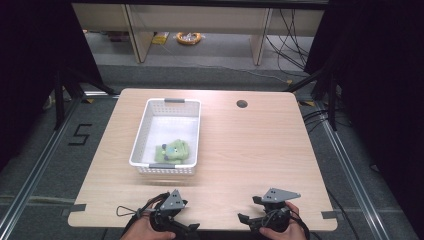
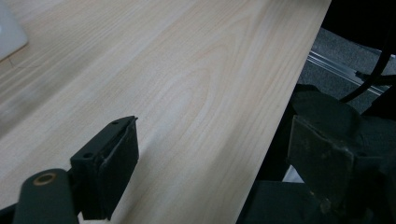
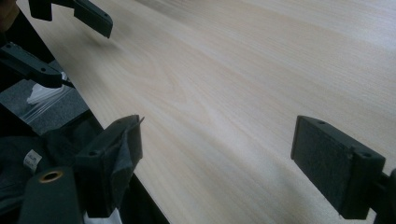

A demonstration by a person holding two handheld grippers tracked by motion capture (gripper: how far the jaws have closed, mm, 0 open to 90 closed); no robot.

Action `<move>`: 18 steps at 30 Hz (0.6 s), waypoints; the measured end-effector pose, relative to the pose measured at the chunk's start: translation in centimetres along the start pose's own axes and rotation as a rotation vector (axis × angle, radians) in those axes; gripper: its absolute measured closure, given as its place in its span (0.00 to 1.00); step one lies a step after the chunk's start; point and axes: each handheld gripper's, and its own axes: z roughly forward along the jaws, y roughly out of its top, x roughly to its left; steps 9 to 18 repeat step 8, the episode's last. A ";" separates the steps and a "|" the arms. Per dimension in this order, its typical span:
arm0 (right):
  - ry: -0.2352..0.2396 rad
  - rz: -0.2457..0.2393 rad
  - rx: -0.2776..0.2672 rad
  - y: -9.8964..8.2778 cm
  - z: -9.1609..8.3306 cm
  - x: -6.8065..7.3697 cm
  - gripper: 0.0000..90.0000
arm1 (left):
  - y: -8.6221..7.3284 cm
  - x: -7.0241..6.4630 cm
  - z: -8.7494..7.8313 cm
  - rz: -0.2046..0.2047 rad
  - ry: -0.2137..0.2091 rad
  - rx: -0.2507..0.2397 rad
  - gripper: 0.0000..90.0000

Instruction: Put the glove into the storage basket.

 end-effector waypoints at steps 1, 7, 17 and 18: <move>0.000 0.000 0.000 0.0 0.0 0.0 0.19 | 0.0 0.0 0.0 0.008 -0.009 -0.010 0.18; 0.006 0.014 -0.009 -0.1 0.0 0.0 0.19 | 0.0 0.1 0.0 0.001 0.000 -0.019 0.18; -0.005 -0.004 -0.006 0.0 0.0 -0.2 0.19 | 0.1 0.2 0.0 0.002 -0.001 -0.018 0.18; -0.005 -0.004 -0.006 0.0 0.0 -0.2 0.19 | 0.1 0.2 0.0 0.002 -0.001 -0.018 0.18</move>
